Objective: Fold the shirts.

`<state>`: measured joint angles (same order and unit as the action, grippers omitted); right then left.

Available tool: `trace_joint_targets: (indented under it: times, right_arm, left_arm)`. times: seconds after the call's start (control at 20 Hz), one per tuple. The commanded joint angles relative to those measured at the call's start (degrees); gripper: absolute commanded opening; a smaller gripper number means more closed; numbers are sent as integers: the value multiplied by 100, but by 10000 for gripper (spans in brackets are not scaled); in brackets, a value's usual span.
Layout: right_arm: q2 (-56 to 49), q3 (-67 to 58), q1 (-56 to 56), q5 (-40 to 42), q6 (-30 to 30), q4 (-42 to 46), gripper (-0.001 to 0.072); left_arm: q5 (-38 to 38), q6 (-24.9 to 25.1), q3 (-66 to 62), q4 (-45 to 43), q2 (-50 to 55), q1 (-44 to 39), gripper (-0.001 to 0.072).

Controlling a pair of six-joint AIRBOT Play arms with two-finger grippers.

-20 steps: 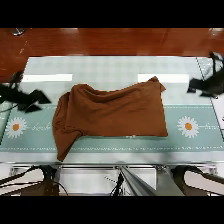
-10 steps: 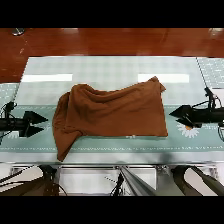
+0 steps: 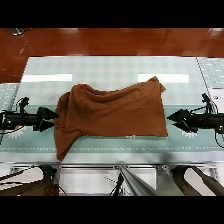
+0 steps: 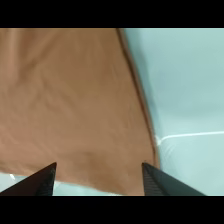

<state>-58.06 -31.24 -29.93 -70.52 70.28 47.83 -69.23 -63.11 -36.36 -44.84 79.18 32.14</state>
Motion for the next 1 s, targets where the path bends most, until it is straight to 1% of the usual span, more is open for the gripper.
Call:
trace_joint_targets:
  times: [0.0,0.1,0.15,0.25,0.35,0.45,0.65,0.85,0.9,0.95]
  right_arm:
    - [7,13,-411,-11,-4,358,615]
    - [7,50,-525,-170,245,1167,615]
    - [7,131,-505,-216,544,1410,615]
    - [7,407,-448,-282,592,1202,615]
    - [7,634,-118,-238,566,1054,615]
    - [4,673,295,2,590,1012,615]
    - [-157,667,844,787,507,273,615]
    - [-728,664,1504,1073,490,-155,606]
    - [-828,629,1639,1115,352,-254,484]
    - [-901,527,1733,1080,160,-306,189]
  left_arm:
    - [42,105,-44,33,74,-216,27]
    - [-70,87,-109,31,72,-216,19]
    - [-79,90,-127,33,70,-216,19]
    - [-66,92,-125,31,68,-216,19]
    - [-61,94,-122,31,68,-216,19]
    - [-59,92,-122,31,68,-216,19]
    - [-26,92,-120,33,68,-216,19]
    - [-44,90,-120,37,68,-216,20]
    - [-59,92,-120,76,66,-216,19]
    - [-118,92,-122,96,61,-216,19]
